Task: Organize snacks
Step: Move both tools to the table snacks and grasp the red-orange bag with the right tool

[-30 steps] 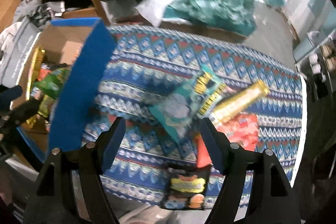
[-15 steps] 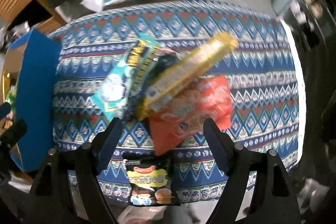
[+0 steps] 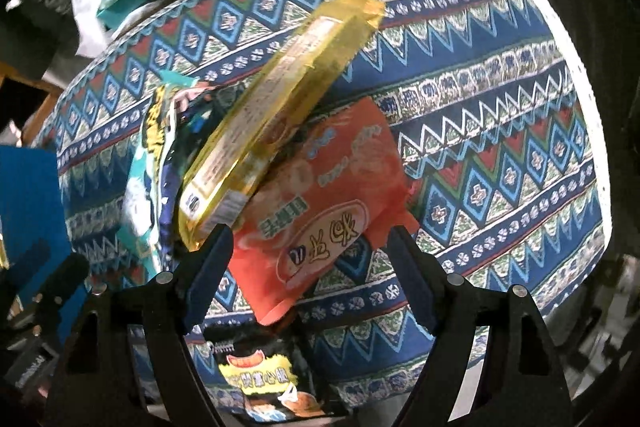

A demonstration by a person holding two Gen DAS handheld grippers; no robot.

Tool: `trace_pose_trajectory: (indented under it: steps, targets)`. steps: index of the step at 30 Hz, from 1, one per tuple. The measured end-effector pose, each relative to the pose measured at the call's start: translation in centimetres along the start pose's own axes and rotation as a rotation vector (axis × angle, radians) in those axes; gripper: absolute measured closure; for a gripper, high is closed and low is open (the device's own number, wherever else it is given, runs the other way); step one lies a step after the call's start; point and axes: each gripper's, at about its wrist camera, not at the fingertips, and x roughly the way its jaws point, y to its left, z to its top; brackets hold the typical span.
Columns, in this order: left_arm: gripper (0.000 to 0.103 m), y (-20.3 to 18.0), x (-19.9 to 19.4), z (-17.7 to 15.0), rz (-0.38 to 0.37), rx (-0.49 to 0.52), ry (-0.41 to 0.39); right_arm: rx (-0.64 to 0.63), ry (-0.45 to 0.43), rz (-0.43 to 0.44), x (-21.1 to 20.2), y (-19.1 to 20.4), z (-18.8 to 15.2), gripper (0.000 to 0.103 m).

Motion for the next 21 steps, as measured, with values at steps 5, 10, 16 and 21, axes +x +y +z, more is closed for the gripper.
trace_pose_trajectory:
  steps: [5, 10, 16, 21]
  targets:
    - [0.029, -0.6, 1.6, 1.0, -0.021, -0.033, 0.028, 0.064, 0.007, -0.002, 1.0, -0.2, 0.7, 0.024]
    - [0.029, -1.5, 2.3, 1.7, -0.047, -0.051, 0.036, 0.108, 0.003, -0.019, 2.0, -0.3, 1.4, 0.023]
    - [0.029, -2.7, 3.1, 2.6, -0.038, -0.043, 0.039, 0.053, 0.0, -0.097, 3.7, 0.3, 1.9, 0.02]
    - [0.029, -3.1, 4.3, 2.9, -0.016, -0.044, 0.053, -0.156, -0.022, -0.213, 4.6, 2.7, 1.8, 0.02]
